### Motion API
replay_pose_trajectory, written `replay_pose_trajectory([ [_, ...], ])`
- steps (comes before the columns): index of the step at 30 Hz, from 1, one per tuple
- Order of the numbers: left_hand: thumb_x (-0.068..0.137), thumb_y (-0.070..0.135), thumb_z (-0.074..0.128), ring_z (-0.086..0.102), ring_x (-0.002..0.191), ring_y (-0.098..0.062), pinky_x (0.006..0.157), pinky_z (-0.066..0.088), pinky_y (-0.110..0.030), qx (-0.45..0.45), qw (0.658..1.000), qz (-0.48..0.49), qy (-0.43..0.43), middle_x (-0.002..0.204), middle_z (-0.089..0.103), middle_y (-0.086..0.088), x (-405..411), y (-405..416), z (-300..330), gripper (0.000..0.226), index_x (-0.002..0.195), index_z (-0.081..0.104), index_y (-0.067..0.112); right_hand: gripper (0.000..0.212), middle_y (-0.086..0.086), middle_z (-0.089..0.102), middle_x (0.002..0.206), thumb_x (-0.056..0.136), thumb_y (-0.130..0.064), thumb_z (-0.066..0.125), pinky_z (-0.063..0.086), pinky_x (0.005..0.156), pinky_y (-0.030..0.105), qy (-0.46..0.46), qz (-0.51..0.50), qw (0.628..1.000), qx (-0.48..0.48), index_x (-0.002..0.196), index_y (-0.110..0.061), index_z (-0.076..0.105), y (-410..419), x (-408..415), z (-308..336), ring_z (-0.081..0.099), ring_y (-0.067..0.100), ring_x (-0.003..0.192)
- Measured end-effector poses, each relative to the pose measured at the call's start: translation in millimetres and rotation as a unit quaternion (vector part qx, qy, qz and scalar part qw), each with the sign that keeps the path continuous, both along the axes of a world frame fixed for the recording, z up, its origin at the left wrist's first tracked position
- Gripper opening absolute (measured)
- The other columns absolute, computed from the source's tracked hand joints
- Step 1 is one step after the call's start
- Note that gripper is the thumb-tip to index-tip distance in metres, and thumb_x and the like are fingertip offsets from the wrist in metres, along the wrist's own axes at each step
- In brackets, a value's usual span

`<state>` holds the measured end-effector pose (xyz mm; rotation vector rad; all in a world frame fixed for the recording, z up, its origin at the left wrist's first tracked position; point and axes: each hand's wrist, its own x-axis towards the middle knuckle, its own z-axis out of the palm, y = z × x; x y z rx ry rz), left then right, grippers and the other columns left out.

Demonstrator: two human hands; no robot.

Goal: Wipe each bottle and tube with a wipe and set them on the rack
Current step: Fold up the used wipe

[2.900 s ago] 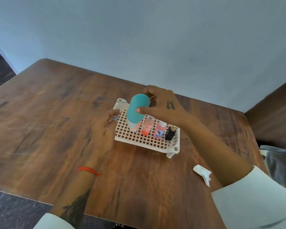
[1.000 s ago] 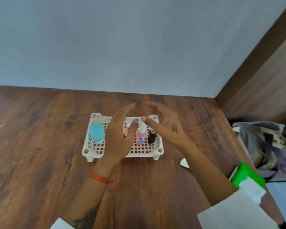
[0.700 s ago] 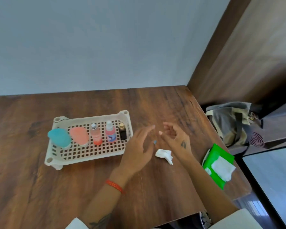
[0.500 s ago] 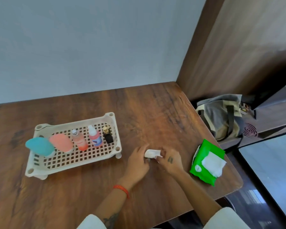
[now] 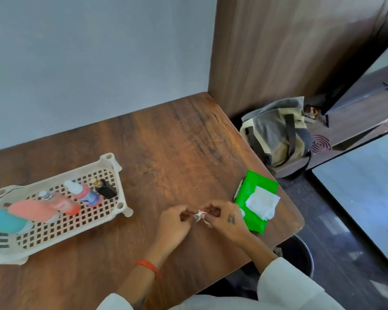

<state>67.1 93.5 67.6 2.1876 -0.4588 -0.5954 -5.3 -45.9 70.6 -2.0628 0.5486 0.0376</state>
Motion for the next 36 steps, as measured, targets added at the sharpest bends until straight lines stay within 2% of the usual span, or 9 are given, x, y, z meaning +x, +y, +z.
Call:
replay_pose_trajectory([
  [3, 0.078, 0.011, 0.073, 0.058, 0.061, 0.011, 0.059, 0.040, -0.004, -0.018, 0.998, -0.056, 0.008, 0.069, 0.065, 0.013, -22.9, -31.5, 2.0, 0.009, 0.078, 0.071, 0.019, 0.013, -0.010, 0.068, 0.066, 0.078, -0.017, 0.075, 0.047, 0.057, 0.012, 0.005, -0.037, 0.999, 0.029, 0.075, -0.028, 0.069, -25.3, -37.9, 6.3, 0.061, -0.004, 0.056],
  [7, 0.078, 0.010, 0.073, 0.058, 0.066, 0.010, 0.063, 0.042, -0.004, -0.029, 0.990, -0.140, 0.003, 0.076, 0.065, 0.008, -60.2, -83.6, 3.0, 0.006, 0.083, 0.072, 0.012, 0.009, -0.009, 0.070, 0.067, 0.073, -0.024, 0.080, 0.052, 0.062, 0.025, 0.009, -0.117, 0.992, 0.040, 0.072, -0.029, 0.071, -68.7, -92.6, 3.4, 0.065, 0.003, 0.061],
  [11, 0.082, 0.018, 0.069, 0.064, 0.081, -0.014, 0.076, 0.049, -0.025, -0.015, 0.978, -0.209, -0.014, 0.092, 0.068, -0.003, -102.1, -135.5, -0.8, 0.008, 0.088, 0.071, 0.012, 0.011, -0.004, 0.071, 0.065, 0.070, -0.020, 0.081, 0.051, 0.061, 0.027, 0.038, -0.198, 0.977, 0.071, 0.069, -0.021, 0.070, -108.2, -144.4, -5.9, 0.066, 0.009, 0.061],
  [14, 0.086, 0.011, 0.055, 0.060, 0.093, -0.025, 0.084, 0.043, -0.027, -0.006, 0.961, -0.274, -0.030, 0.100, 0.065, -0.013, -138.6, -170.0, -8.6, 0.021, 0.100, 0.070, 0.007, 0.014, -0.005, 0.071, 0.066, 0.070, -0.013, 0.081, 0.049, 0.061, 0.018, 0.049, -0.265, 0.959, 0.083, 0.067, -0.022, 0.071, -132.5, -178.8, -19.4, 0.064, 0.004, 0.059],
  [19, 0.092, 0.003, 0.043, 0.053, 0.110, -0.030, 0.094, 0.038, -0.030, 0.051, 0.936, -0.348, 0.030, 0.119, 0.058, -0.018, -183.6, -220.2, -33.5, 0.033, 0.120, 0.061, 0.002, 0.017, -0.012, 0.070, 0.066, 0.071, -0.006, 0.078, 0.045, 0.060, 0.006, 0.067, -0.356, 0.929, 0.081, 0.068, -0.021, 0.073, -163.0, -229.7, -63.1, 0.063, -0.001, 0.063],
  [25, 0.085, -0.006, 0.044, 0.055, 0.117, -0.022, 0.085, 0.034, -0.009, 0.118, 0.915, -0.359, 0.139, 0.123, 0.063, -0.013, -208.6, -264.0, -86.6, 0.043, 0.123, 0.061, 0.007, 0.017, -0.008, 0.070, 0.066, 0.073, -0.007, 0.076, 0.040, 0.064, 0.006, 0.122, -0.450, 0.883, 0.059, 0.072, -0.023, 0.072, -181.5, -252.4, -143.5, 0.065, 0.009, 0.069],
  [28, 0.085, -0.004, 0.043, 0.054, 0.120, -0.022, 0.094, 0.037, -0.016, 0.159, 0.911, -0.338, 0.172, 0.127, 0.061, -0.013, -215.5, -278.4, -122.1, 0.048, 0.130, 0.055, 0.007, 0.015, -0.004, 0.070, 0.071, 0.075, -0.005, 0.073, 0.041, 0.063, 0.012, 0.134, -0.471, 0.870, 0.054, 0.078, -0.020, 0.072, -187.6, -253.0, -185.2, 0.066, 0.017, 0.077],
  [32, 0.090, -0.001, 0.041, 0.048, 0.125, -0.027, 0.102, 0.033, -0.024, 0.208, 0.904, -0.329, 0.177, 0.134, 0.054, -0.016, -223.1, -288.8, -160.4, 0.052, 0.140, 0.043, 0.009, 0.014, 0.005, 0.072, 0.081, 0.078, -0.004, 0.068, 0.045, 0.073, 0.029, 0.166, -0.479, 0.861, 0.037, 0.087, -0.014, 0.073, -194.4, -251.6, -232.2, 0.066, 0.026, 0.085],
  [36, 0.090, 0.001, 0.042, 0.048, 0.126, -0.027, 0.102, 0.033, -0.024, 0.240, 0.898, -0.327, 0.170, 0.136, 0.052, -0.017, -224.2, -282.7, -184.4, 0.046, 0.135, 0.048, 0.007, 0.026, 0.011, 0.072, 0.098, 0.079, 0.001, 0.061, 0.044, 0.085, 0.027, 0.207, -0.460, 0.859, 0.081, 0.100, -0.010, 0.072, -195.6, -253.7, -264.6, 0.063, 0.026, 0.096],
])
